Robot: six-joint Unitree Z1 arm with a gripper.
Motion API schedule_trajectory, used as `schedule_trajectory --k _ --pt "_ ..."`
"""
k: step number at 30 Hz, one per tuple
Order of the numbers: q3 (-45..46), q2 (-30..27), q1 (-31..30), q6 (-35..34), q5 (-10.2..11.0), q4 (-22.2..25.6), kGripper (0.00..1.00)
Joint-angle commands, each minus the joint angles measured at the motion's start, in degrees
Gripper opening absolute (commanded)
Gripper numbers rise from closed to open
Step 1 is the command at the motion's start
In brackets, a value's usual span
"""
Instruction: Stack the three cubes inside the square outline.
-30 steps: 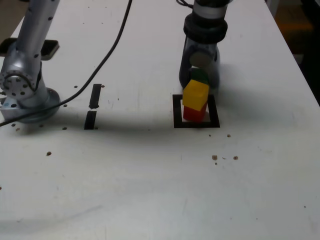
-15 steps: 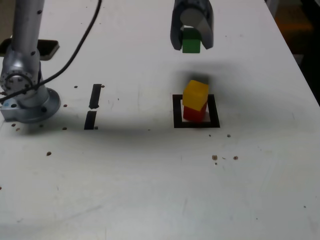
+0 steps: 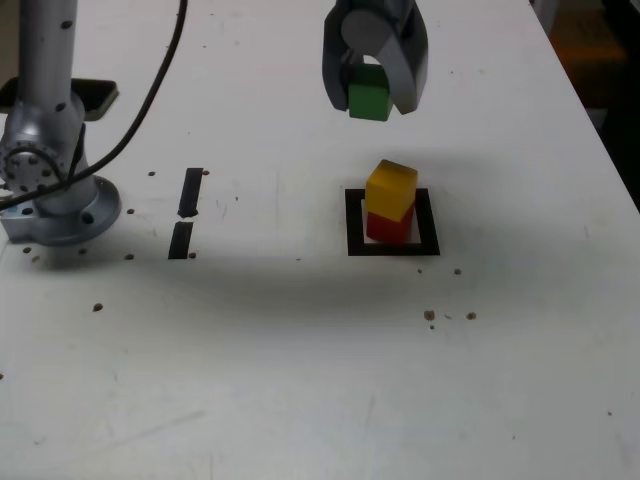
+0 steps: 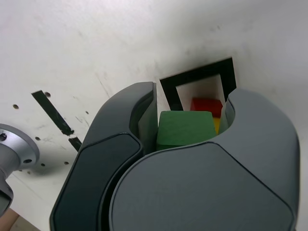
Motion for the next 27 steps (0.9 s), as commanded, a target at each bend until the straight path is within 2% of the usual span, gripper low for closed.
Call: schedule_trajectory --k 1,6,27 --pt "-0.47 -0.45 -1.22 0.03 -0.70 -0.03 0.26" --pt "-0.76 0.14 -3.87 -0.43 -1.96 -0.27 0.26" --pt "1.07 3.60 -8.87 -2.97 -3.02 -4.09 0.26"
